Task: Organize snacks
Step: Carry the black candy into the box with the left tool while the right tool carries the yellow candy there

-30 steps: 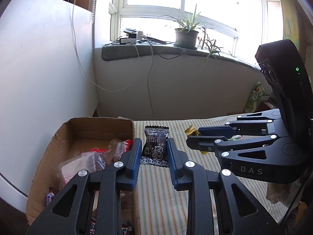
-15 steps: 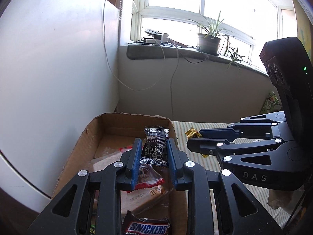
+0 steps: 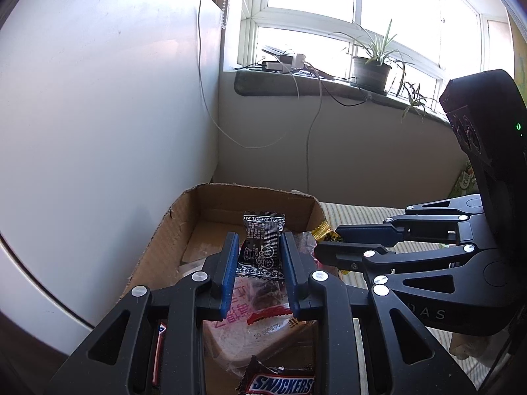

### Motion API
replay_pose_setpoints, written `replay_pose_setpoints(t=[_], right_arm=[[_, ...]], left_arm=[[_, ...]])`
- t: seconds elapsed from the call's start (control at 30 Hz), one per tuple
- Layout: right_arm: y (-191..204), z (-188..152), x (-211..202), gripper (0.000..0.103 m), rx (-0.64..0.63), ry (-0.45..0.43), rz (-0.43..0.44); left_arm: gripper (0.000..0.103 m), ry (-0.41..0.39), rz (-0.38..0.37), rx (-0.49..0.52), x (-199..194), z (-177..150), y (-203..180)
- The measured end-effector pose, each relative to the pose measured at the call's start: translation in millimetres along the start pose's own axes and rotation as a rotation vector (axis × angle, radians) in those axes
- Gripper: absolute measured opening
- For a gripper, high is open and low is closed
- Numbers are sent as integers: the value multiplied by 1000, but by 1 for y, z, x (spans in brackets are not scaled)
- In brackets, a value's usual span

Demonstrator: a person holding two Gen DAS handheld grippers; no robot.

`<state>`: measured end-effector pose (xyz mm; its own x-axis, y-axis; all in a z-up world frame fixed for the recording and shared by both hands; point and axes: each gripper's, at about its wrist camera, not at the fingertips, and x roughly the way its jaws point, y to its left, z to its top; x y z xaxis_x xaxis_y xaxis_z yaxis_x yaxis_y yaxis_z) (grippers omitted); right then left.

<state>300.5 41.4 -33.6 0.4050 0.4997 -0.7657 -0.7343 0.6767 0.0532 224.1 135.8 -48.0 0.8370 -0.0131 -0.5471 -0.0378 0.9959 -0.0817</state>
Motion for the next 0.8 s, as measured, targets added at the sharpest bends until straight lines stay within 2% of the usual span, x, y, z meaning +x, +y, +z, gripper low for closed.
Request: replay_pose_setpoints(t=[0.47,0.6,0.73,0.8], right_arm=[[2,0,5,25,-27,15,-3],[0,-2,3,45,-32,12,-25],[-6,-4,0,54,-21,9,-42],[-10,-4,-2,62,-15,7,-55]], left_arm=[[25,-6,38,0,3,2,4],[28,-8,48,-6,2,3,5],[47,-13,75,-19,2,4,8],[55,-17,82,-28,2,4,9]])
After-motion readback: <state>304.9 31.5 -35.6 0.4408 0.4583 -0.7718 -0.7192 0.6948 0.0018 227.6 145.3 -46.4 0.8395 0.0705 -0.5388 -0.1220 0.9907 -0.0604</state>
